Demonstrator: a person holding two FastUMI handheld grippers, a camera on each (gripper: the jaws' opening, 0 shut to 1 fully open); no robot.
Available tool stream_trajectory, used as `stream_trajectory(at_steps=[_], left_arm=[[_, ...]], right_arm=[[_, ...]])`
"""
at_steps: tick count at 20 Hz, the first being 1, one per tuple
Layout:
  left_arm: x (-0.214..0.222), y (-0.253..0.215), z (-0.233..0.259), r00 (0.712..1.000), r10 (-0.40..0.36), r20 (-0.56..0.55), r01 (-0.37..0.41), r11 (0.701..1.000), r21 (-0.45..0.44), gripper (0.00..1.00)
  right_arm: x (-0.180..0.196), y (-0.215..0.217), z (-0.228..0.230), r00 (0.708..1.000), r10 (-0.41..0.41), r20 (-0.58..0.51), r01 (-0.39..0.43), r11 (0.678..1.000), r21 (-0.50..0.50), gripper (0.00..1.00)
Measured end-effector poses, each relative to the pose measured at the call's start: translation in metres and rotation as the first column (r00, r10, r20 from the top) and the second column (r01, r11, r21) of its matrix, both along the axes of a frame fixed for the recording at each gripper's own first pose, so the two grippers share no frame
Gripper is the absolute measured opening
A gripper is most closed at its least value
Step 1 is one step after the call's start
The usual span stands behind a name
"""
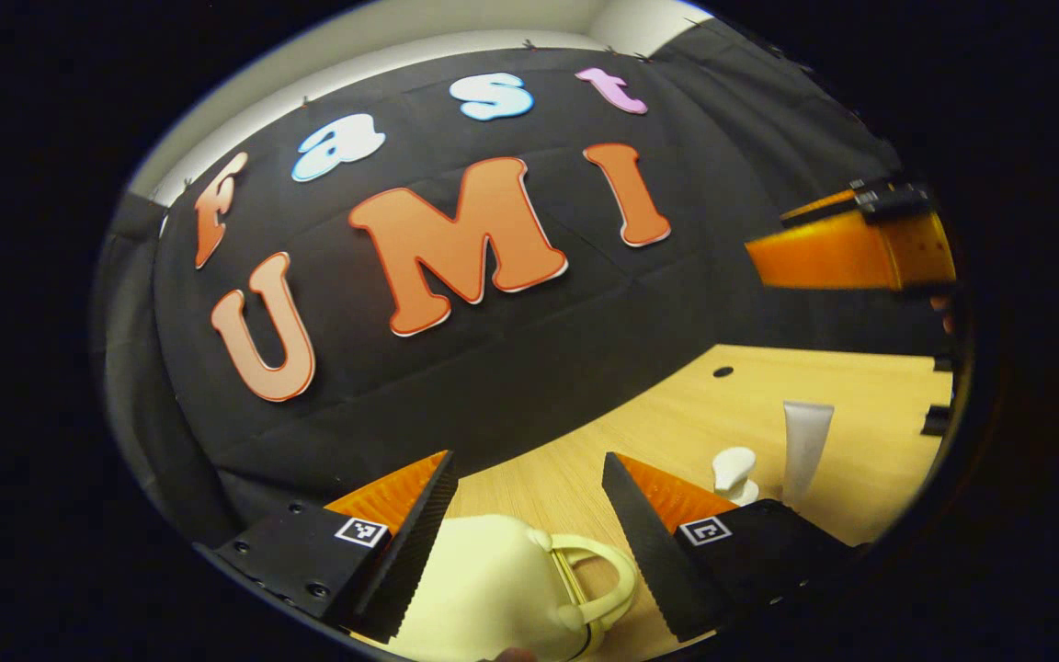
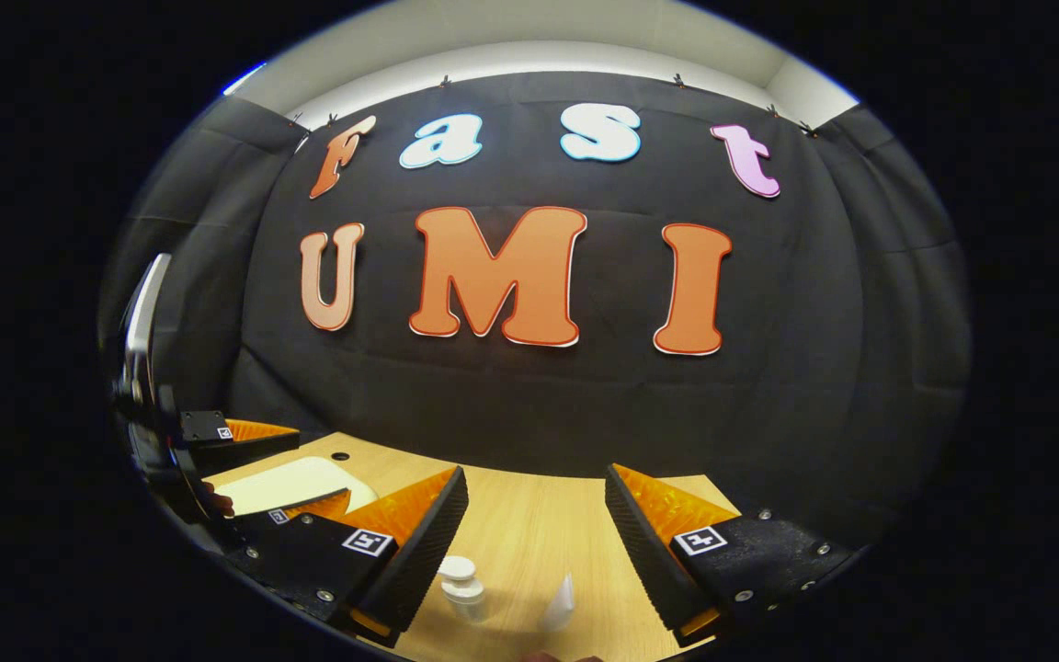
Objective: First open the suitcase, pack the skin care products into it, and then close the suitcase.
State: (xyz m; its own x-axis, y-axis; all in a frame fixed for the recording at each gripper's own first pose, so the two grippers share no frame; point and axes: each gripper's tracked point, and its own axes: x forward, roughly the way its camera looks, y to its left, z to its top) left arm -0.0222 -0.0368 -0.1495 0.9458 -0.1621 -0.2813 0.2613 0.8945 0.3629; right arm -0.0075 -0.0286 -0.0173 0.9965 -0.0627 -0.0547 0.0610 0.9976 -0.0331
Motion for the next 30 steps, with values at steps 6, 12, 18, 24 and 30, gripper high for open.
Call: stream_trajectory(at_steps=[6, 12, 18, 24, 30], left_arm=[[-0.008, -0.013, -0.081, 0.987, -0.082, -0.135, 0.103, 0.981, 0.162, 0.98], [-0.015, -0.014, -0.142, 0.961, -0.137, -0.242, 0.208, 0.932, 0.298, 0.98], [-0.026, 0.0, -0.173, 0.944, -0.127, -0.305, 0.254, 0.869, 0.424, 0.95], [-0.019, 0.001, -0.177, 0.95, -0.127, -0.285, 0.276, 0.768, 0.578, 0.8], [-0.02, -0.004, -0.195, 0.942, -0.132, -0.31, 0.307, 0.716, 0.627, 0.43]], right_arm=[[-0.011, -0.031, -0.014, 0.995, -0.097, -0.029, 0.097, 0.995, -0.008, 0.95], [-0.021, -0.052, -0.025, 0.983, -0.173, -0.059, 0.174, 0.985, 0.012, 0.95], [-0.025, -0.055, -0.031, 0.978, -0.196, -0.068, 0.198, 0.98, 0.019, 0.95], [-0.024, -0.045, -0.036, 0.981, -0.176, -0.079, 0.178, 0.984, 0.022, 0.95], [-0.025, -0.041, -0.035, 0.984, -0.16, -0.075, 0.161, 0.987, 0.016, 0.95]])
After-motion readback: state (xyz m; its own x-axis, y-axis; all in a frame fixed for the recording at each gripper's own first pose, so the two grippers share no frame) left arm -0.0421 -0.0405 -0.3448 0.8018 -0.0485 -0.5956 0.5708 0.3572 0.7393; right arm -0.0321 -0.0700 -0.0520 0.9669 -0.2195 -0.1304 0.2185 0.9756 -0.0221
